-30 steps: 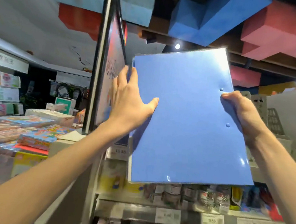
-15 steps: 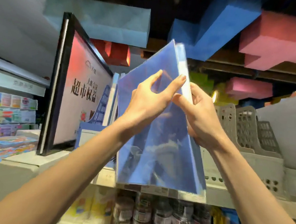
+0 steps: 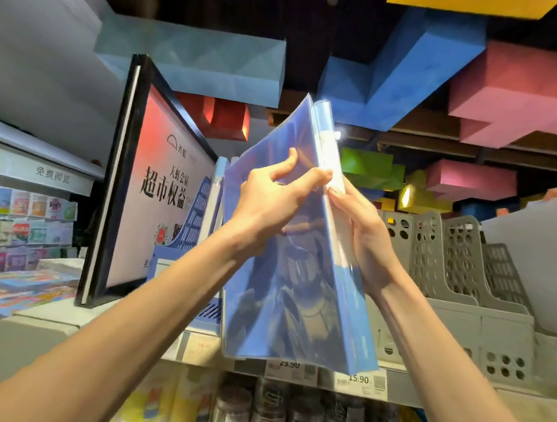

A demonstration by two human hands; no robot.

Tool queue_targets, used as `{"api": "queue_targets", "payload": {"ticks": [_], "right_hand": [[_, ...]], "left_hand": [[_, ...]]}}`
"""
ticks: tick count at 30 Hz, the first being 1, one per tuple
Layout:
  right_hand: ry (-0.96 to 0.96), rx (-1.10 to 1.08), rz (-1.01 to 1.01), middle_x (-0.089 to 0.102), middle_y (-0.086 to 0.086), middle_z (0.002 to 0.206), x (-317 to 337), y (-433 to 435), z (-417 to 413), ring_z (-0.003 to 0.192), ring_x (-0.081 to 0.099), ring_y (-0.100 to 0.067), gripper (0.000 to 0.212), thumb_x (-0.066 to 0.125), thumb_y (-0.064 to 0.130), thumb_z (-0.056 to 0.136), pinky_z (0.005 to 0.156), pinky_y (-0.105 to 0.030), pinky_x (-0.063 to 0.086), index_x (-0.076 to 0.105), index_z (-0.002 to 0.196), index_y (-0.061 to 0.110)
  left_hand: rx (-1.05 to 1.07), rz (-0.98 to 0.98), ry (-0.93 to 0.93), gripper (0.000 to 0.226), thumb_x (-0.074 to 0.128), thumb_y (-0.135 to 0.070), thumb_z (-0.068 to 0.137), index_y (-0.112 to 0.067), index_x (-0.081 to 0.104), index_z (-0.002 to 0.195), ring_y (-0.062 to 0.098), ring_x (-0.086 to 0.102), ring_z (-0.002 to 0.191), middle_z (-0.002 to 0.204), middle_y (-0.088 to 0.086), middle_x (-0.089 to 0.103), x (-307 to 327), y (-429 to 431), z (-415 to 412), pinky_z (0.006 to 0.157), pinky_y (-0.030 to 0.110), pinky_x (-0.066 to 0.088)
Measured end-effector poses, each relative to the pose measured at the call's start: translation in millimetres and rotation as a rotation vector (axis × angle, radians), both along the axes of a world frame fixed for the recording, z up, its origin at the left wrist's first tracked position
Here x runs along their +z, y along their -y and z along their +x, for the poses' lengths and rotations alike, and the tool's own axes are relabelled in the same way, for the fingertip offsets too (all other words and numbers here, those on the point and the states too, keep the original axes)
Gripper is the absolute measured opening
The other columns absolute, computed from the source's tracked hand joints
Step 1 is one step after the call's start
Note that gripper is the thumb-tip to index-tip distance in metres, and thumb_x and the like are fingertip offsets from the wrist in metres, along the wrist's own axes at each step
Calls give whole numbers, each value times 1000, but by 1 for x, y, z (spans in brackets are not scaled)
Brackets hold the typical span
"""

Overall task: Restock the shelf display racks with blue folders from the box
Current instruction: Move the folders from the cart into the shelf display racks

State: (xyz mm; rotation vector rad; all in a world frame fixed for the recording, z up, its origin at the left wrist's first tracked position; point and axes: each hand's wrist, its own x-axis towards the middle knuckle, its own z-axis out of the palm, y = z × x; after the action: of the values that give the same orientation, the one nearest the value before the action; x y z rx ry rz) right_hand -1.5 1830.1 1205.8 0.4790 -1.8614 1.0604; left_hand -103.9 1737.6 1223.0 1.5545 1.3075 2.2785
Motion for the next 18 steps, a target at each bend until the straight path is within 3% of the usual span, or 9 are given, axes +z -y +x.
{"api": "queue_targets", "payload": {"ticks": [3,5,8,11,14,18], "right_hand": [[-19,-50,-22,56,-7,144,0,-6,-7,131,55,-29,40,32,18,108,96,-67,48,48,144,7],[-26,-59,-49,57,-8,143,0,-9,-11,133,53,-26,40,34,23,109,104,-60,45,51,142,6],[-59,-139,-101,61,-2,138,-1,-11,-12,133,53,-15,38,37,24,108,114,-43,40,56,137,8],[-38,-163,-88,60,-5,140,-5,-14,-10,131,55,-27,41,35,27,109,104,-51,49,54,140,9],[-22,-149,-76,60,-7,140,-7,-12,-6,126,57,-38,41,34,29,109,96,-59,52,53,140,11],[-2,-70,-135,58,-14,140,-12,-5,1,121,61,-40,41,33,24,109,89,-54,56,50,143,8]], "left_hand": [[-68,-12,20,69,80,-27,85,-18,51,147,16,69,104,90,-15,76,-1,5,-1,59,34,60],[-87,-31,11,71,78,-24,87,-17,46,150,14,70,97,102,3,77,-1,8,-2,57,31,59],[-93,-29,11,73,80,-24,85,-18,46,150,19,71,108,116,15,72,-2,7,-5,59,33,61],[-95,-25,-9,78,83,-28,82,-20,46,150,12,72,98,119,18,69,-4,2,-6,63,39,62],[-74,-35,-62,83,84,-36,79,-25,44,151,19,72,103,119,23,68,-6,-2,-7,69,50,63],[-33,-43,-103,92,86,-48,69,-29,46,150,25,70,108,112,16,73,-11,-3,-6,75,62,60]]}}
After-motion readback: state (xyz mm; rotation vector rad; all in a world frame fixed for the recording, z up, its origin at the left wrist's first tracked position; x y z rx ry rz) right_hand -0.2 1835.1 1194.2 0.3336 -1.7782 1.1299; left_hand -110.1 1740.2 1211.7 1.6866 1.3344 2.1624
